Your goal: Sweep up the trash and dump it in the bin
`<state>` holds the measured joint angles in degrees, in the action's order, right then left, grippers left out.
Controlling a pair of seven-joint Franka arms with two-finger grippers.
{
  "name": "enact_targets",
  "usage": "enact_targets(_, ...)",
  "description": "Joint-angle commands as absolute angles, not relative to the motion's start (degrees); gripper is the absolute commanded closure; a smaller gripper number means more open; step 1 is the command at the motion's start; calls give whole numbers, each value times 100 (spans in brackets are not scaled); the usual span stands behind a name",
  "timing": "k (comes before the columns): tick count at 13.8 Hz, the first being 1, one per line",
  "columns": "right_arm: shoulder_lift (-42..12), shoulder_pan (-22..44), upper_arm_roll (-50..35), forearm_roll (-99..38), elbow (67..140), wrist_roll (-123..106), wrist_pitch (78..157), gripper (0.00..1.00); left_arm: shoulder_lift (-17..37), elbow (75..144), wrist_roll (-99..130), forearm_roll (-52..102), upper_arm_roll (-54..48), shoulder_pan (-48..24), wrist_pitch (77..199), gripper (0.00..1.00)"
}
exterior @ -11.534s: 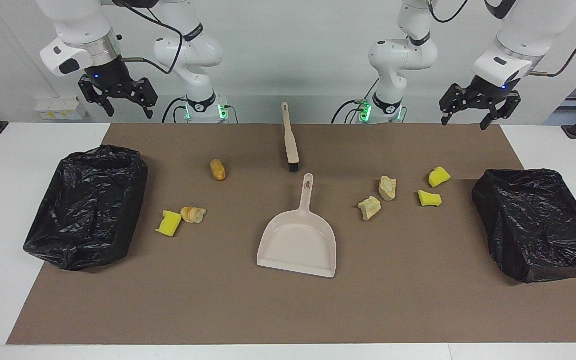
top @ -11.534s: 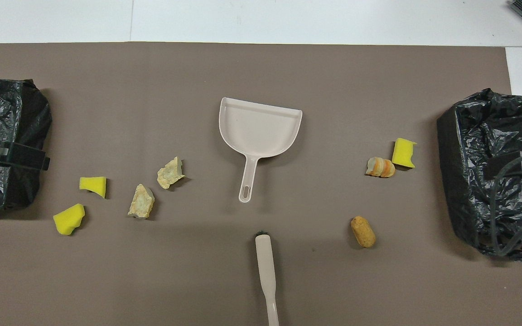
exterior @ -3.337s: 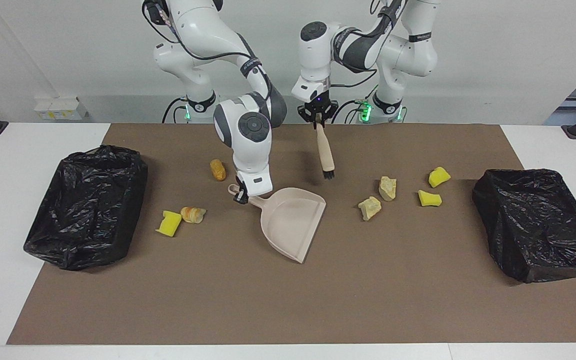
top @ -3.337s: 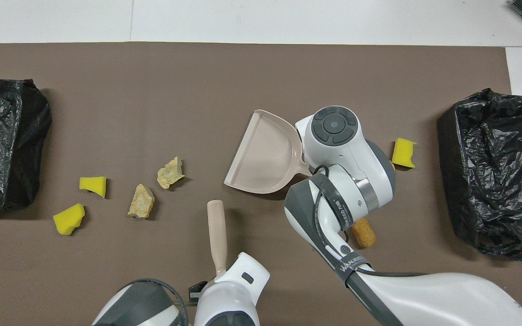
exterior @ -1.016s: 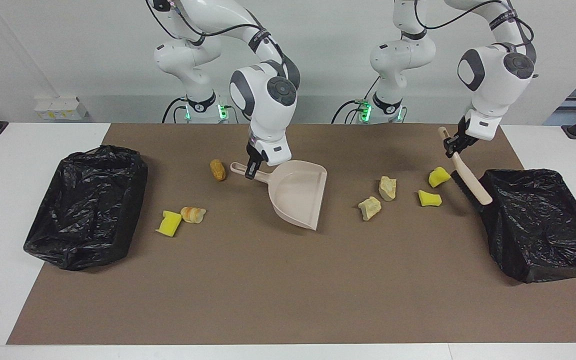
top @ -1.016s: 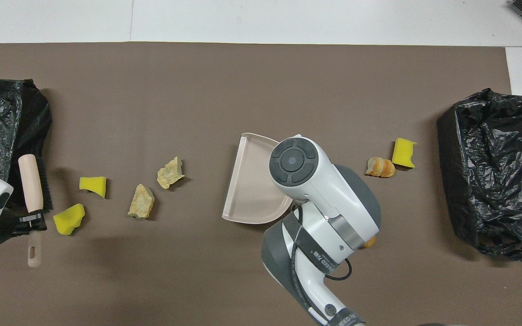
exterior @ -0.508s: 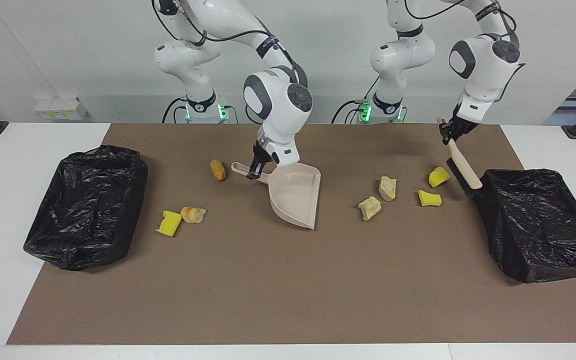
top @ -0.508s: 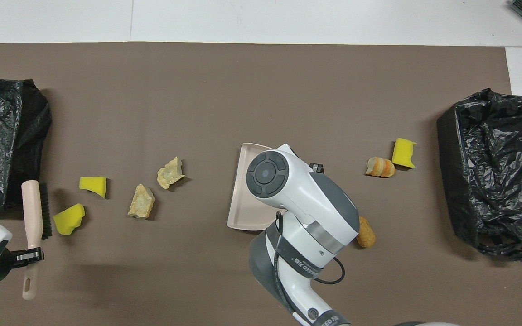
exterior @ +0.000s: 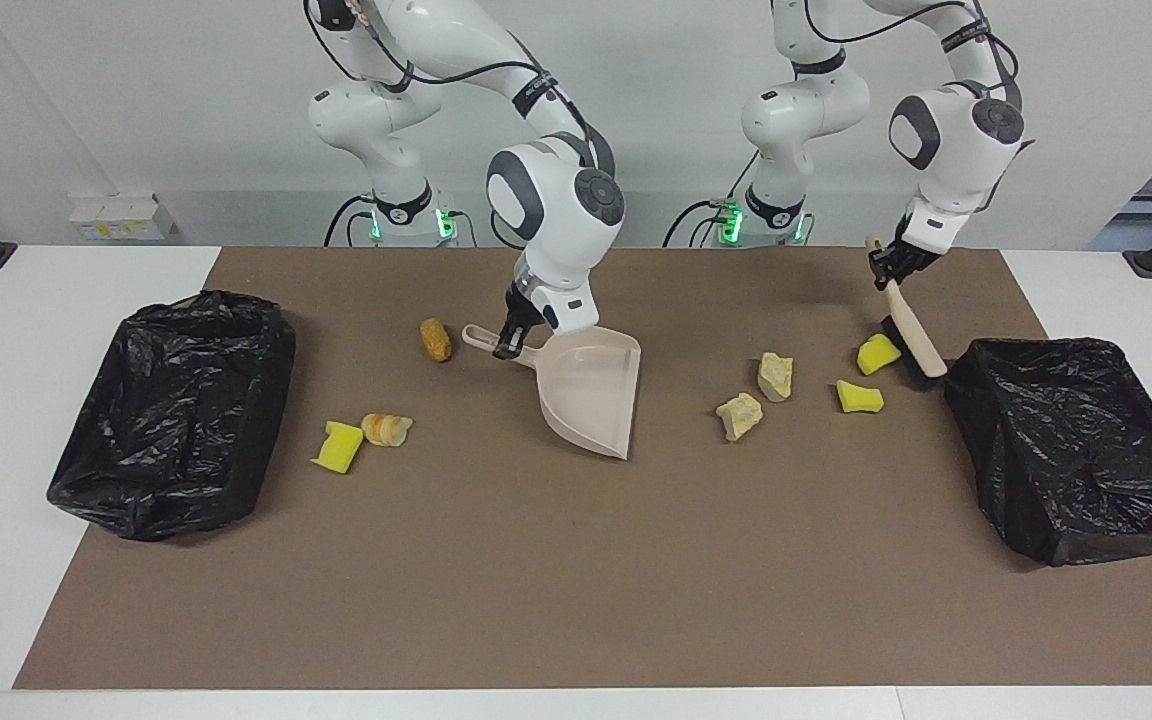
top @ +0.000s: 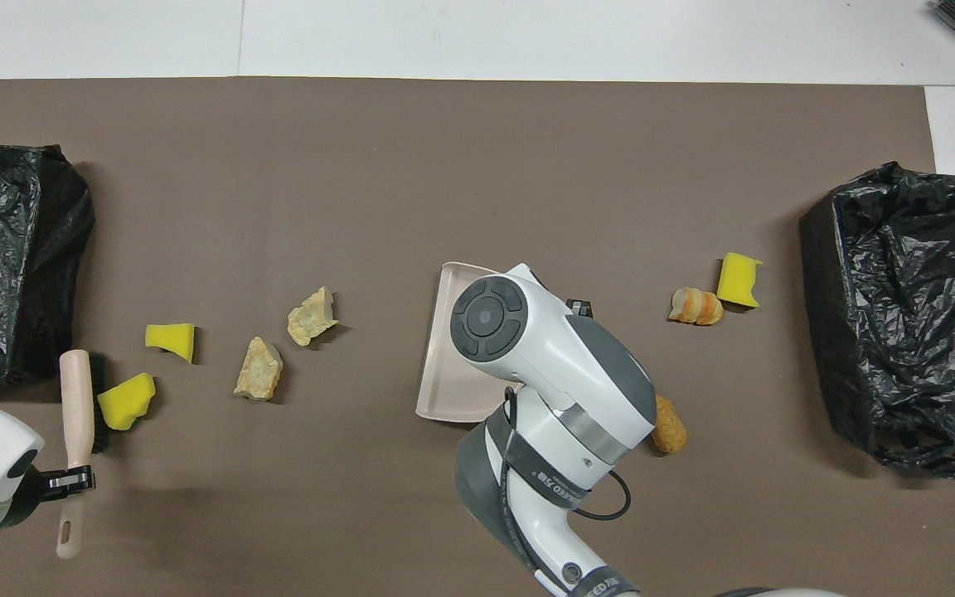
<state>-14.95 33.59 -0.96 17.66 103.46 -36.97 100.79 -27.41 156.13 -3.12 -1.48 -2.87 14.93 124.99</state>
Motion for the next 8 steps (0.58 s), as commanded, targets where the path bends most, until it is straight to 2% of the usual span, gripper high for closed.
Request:
enact_targets(1, -1538, 3314, -149, 1819, 10274, -3612, 9976, 100, -2295, 15531, -273, -141, -281, 969, 12848, 100)
enact_targets(8, -1547, 3077, -141, 2091, 10336, -4244, 9967, 100, -1328, 14582, 8, 852, -290, -253, 12946, 100)
